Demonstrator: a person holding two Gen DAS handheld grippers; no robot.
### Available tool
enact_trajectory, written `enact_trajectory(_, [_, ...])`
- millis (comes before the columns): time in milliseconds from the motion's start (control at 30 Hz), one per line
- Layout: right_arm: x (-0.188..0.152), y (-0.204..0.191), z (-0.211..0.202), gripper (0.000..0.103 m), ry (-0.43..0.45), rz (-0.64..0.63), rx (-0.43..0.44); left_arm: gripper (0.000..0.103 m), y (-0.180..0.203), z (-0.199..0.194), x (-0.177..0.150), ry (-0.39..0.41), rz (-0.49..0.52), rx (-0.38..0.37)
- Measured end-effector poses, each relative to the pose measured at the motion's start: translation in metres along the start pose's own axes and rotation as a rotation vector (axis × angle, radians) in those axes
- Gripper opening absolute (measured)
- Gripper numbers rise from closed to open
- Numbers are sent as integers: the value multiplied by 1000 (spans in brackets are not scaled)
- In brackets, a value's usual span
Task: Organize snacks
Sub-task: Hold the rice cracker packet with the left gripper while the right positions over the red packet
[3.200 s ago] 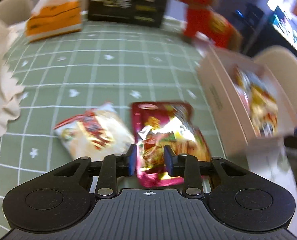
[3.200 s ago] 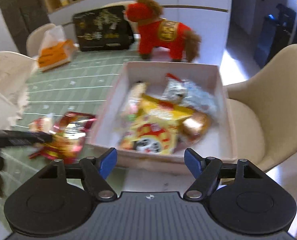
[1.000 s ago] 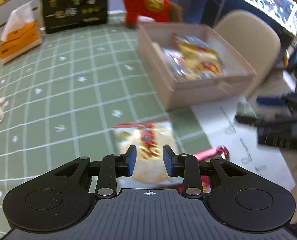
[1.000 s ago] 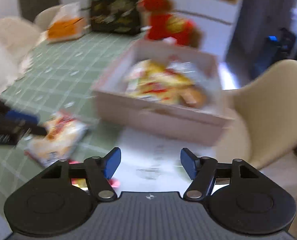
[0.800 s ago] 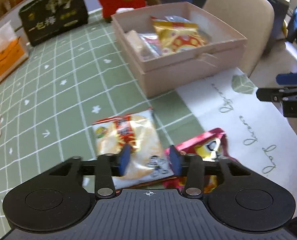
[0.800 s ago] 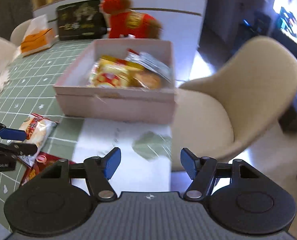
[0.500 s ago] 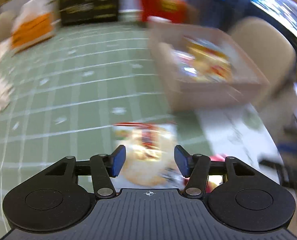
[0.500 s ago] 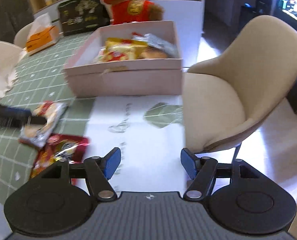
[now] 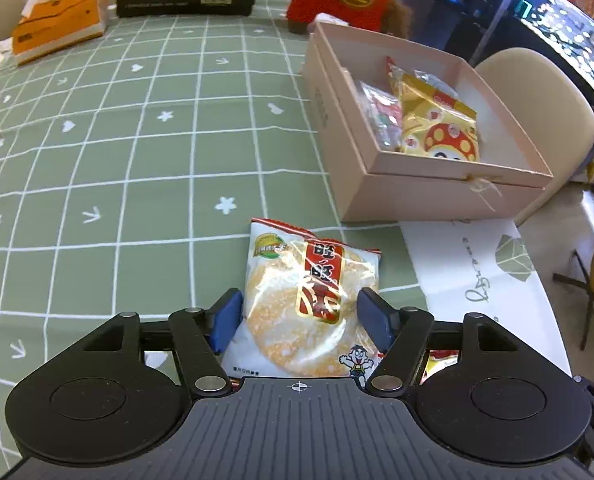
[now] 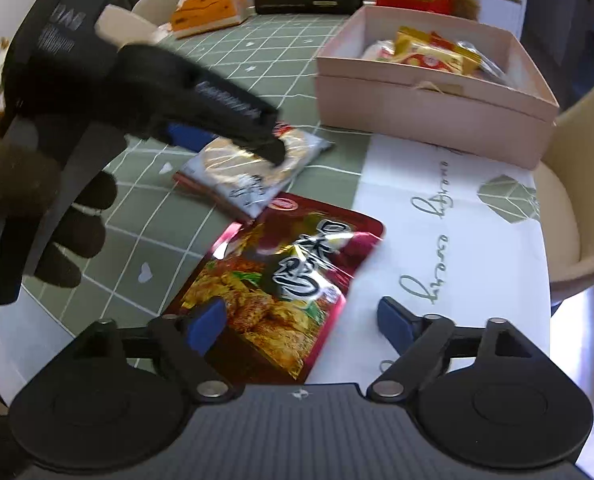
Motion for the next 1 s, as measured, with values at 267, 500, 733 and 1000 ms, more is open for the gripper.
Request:
enact_trajectory(267, [-3,-12,3,96,17,-7,-43,71,4,1,2,-23,24,-30])
enact_trajectory(500, [-2,-14,5,100,20,-24,-67,72,9,2,1,-22,56,-48])
enact_trajectory(733, [1,-15,9,103,26,-43,-86,68,15,-9,2,20,122,12])
enact_trajectory(1000, [-1,-17,7,103,38,-45,-94,71,34,-2,1,-2,238,89])
Point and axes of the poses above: each gripper's, at about its wrist camera, not at the fingertips, and z roughly the way its jaws point, y to its right, x to its top, the point moved 7 cm from there along z, roughly the way its jaws point, and after that the axes turned 10 degrees about -y, right-handed, at the moved point
